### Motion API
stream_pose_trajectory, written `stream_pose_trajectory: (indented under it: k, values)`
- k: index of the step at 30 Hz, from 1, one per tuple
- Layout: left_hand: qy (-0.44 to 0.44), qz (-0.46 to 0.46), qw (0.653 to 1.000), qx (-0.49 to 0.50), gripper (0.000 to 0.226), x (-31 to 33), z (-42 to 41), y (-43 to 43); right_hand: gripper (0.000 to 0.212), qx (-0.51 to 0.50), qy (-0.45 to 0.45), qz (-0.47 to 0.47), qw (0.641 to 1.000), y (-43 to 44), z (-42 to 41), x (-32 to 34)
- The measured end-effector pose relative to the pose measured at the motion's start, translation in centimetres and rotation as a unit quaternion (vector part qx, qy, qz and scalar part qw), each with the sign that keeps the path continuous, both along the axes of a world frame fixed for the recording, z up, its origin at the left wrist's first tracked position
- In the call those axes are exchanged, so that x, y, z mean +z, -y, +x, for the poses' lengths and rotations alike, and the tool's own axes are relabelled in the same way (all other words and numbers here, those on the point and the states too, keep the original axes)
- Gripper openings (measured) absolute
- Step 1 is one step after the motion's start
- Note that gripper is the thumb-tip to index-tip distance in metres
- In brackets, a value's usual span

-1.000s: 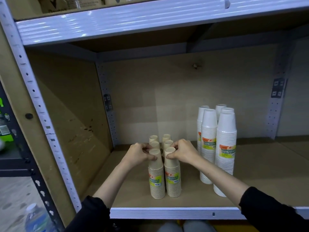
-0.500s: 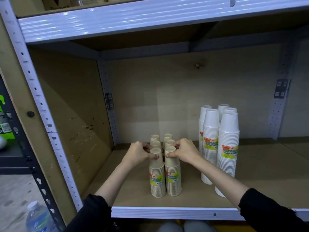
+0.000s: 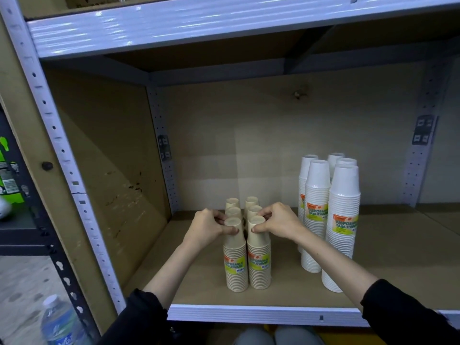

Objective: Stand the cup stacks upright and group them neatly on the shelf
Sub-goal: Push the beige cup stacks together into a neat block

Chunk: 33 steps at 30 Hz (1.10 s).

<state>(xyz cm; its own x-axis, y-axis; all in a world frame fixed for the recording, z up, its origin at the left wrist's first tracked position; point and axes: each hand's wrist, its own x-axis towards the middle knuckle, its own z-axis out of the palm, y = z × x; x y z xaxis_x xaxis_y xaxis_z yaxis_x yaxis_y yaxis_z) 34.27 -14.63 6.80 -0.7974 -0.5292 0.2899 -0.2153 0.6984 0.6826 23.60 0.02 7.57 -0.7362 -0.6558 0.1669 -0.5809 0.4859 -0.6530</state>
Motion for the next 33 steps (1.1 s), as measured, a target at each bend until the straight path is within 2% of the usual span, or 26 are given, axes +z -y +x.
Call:
stream_pose_trajectory:
  k: [9, 12, 17, 23, 28, 33]
  values:
    - [0.004, 0.012, 1.000, -0.005, 0.037, -0.2, 0.0, 0.2, 0.046, 0.079, -0.003, 0.015, 0.997, -0.4, -0.7, 0.3]
    - [0.009, 0.023, 1.000, -0.007, 0.042, -0.5, 0.0, 0.4, 0.054, 0.081, -0.006, 0.010, 0.997, -0.4, -0.8, 0.2]
    - [0.026, 0.039, 0.999, -0.012, 0.051, -0.9, 0.3, 0.8, 0.064, 0.051, -0.012, -0.042, 0.998, -0.7, -0.5, -1.0]
    - [0.096, 0.020, 0.994, -0.053, 0.055, -3.0, 1.1, 0.7, 0.070, -0.026, 0.037, -0.130, 0.990, -2.2, 0.1, -4.5]
    - [0.089, 0.032, 0.994, -0.050, 0.060, -4.8, 1.1, 0.2, 0.081, -0.045, 0.081, -0.073, 0.993, -2.4, 0.9, -8.3]
    - [0.053, 0.050, 0.997, -0.034, 0.054, -5.7, 1.2, -0.1, 0.065, -0.069, 0.056, -0.085, 0.992, -1.1, 1.8, -10.1]
